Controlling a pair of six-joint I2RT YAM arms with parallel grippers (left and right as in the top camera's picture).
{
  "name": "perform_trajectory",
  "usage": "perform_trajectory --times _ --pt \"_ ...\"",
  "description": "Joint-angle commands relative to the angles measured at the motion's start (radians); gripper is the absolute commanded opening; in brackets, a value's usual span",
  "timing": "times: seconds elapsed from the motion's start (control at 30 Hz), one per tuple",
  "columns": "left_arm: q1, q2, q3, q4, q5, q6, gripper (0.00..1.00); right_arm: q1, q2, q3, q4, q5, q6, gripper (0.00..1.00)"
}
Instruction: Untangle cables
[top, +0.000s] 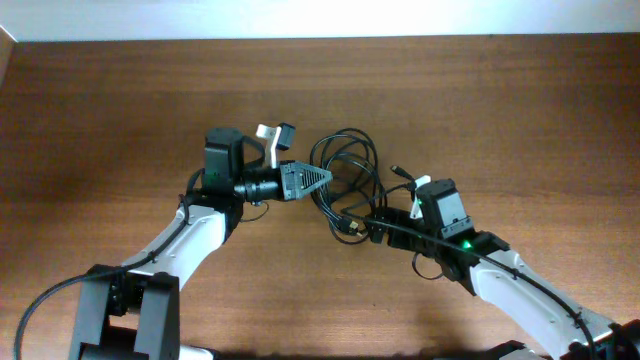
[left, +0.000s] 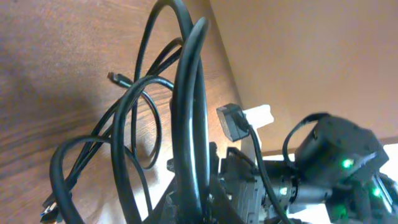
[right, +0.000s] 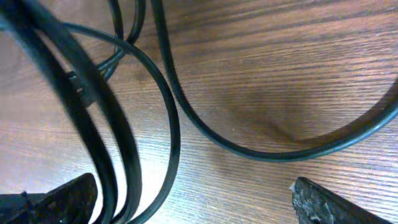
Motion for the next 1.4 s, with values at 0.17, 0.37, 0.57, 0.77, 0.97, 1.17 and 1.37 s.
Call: perform_trajectory --times 0.17,0.37,0.57,0.77,0.97,1.17,1.37 --pt "0.005 0.003 0.004 -0.061 -0.060 -0.253 0.00 0.067 0.013 0.008 -0.006 0.050 -0.002 0.99" --pt "0.006 0.003 0.004 -0.081 -0.062 -0.274 0.00 0.067 0.076 0.008 0.002 0.050 -0.002 0.99" --pt "0.006 0.003 0.004 -0.103 -0.058 -0.282 0.00 0.067 0.089 0.008 0.018 0.050 -0.002 0.99" --pt "0.006 0.003 0.004 -0.142 -0.059 -0.359 0.00 0.067 0.090 0.008 0.020 0.050 -0.002 0.99" --pt "0.006 0.003 0.004 -0.148 -0.061 -0.393 0.00 0.068 0.091 0.008 0.016 0.045 0.002 0.99" --pt "0.006 0.003 0.004 -0.125 -0.068 -0.394 0.00 0.096 0.091 0.008 0.013 0.045 0.002 0.99" --pt "0.010 0.003 0.004 -0.172 -0.131 -0.486 0.00 0.116 0.091 0.007 0.013 0.047 0.001 0.99"
